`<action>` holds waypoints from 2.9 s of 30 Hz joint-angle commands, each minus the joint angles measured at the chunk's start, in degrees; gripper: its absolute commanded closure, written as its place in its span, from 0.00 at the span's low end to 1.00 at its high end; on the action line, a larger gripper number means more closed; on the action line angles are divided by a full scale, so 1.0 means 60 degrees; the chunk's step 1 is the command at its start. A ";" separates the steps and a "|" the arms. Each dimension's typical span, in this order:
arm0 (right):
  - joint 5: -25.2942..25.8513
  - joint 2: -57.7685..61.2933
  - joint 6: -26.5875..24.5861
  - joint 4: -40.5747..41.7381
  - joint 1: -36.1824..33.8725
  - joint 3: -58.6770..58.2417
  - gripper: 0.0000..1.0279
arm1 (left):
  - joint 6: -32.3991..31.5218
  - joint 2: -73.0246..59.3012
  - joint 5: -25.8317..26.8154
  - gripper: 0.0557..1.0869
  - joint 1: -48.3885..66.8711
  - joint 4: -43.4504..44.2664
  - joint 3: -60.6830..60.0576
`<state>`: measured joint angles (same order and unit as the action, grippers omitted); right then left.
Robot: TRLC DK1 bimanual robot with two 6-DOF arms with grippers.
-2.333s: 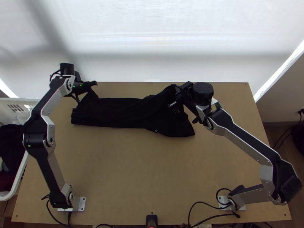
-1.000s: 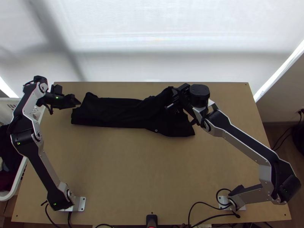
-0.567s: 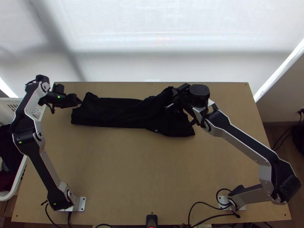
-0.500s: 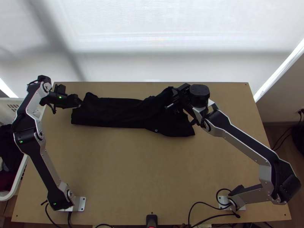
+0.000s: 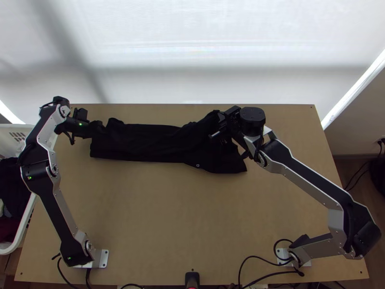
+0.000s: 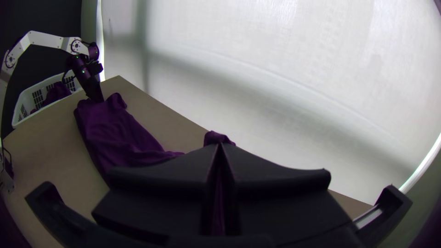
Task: Fold the t-shirt
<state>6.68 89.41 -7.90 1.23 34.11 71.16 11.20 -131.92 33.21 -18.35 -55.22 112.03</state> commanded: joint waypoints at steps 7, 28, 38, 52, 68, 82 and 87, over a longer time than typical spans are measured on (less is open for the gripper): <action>0.0103 0.0070 0.0116 0.0087 0.0028 -0.0126 0.97 | 0.0389 -0.0191 -0.0057 0.53 -0.0179 -0.0450 0.0152; 0.0147 -0.0135 0.0160 0.0043 -0.0191 -0.0140 0.97 | -0.0798 0.0526 -0.0013 0.96 0.0128 0.0151 0.0108; 0.0337 -0.0282 0.0189 -0.0001 -0.0543 0.0182 0.97 | -0.2350 0.1976 -0.0013 0.96 0.0187 0.0004 0.1705; 0.0337 -0.1102 0.0233 -0.0396 -0.0660 -0.0258 0.97 | -0.2116 0.3046 0.0002 0.96 0.0246 -0.0875 -0.0082; 0.0337 -0.1044 0.0394 -0.0426 -0.0690 -0.0726 0.97 | -0.1486 0.4716 0.0016 0.96 0.0465 0.1015 -0.6469; 0.0337 -0.1000 0.0409 -0.0352 -0.0646 -0.0741 0.97 | -0.1384 0.4672 0.0016 0.60 0.0348 0.1762 -0.6879; 0.0337 -0.1014 0.0423 -0.0352 -0.0616 -0.0741 0.97 | -0.1369 0.4789 0.0046 0.51 0.0260 0.1572 -0.6542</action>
<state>8.19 83.57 -6.37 -1.76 30.30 67.85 1.85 -104.62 33.01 -16.10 -45.06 70.87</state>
